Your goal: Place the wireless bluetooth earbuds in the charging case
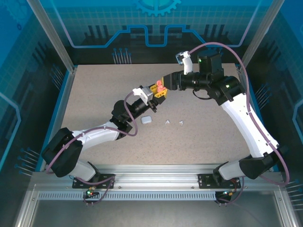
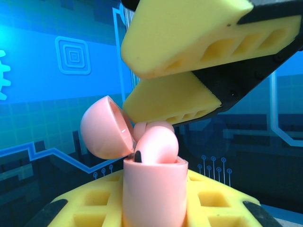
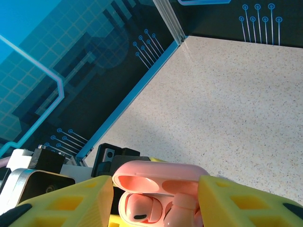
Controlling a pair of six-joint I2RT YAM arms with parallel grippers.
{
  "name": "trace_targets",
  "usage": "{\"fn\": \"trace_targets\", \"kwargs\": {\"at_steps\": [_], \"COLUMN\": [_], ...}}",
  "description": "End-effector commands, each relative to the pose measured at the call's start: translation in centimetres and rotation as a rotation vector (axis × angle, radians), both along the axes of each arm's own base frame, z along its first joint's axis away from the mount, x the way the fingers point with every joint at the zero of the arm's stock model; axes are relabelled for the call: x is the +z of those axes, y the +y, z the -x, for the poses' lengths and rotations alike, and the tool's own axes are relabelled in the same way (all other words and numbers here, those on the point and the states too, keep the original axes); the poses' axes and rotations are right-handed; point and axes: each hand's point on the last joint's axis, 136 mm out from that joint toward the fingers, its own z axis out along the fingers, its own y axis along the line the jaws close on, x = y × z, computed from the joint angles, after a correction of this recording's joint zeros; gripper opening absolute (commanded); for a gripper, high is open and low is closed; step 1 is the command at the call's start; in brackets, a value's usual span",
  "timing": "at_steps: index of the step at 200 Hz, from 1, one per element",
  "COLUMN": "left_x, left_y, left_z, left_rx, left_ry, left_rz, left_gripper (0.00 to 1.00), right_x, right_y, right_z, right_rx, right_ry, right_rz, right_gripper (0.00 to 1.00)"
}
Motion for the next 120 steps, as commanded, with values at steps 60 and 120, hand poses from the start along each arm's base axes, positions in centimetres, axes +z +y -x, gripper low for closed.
{"fn": "trace_targets", "kwargs": {"at_steps": [60,120], "left_x": [0.8,0.7], "left_y": [-0.3,-0.3], "left_z": [0.3,0.2], "left_rx": [-0.017,-0.017], "left_ry": [-0.033,-0.031], "left_rz": [0.01,0.009], "left_gripper": [0.0,0.0], "right_x": [-0.7,-0.4], "right_y": [1.3,0.4], "right_z": [1.6,2.4], "right_rx": [0.119,0.121], "right_ry": [0.047,0.027], "right_rz": [-0.006,-0.03], "right_gripper": [0.51,0.52]}}
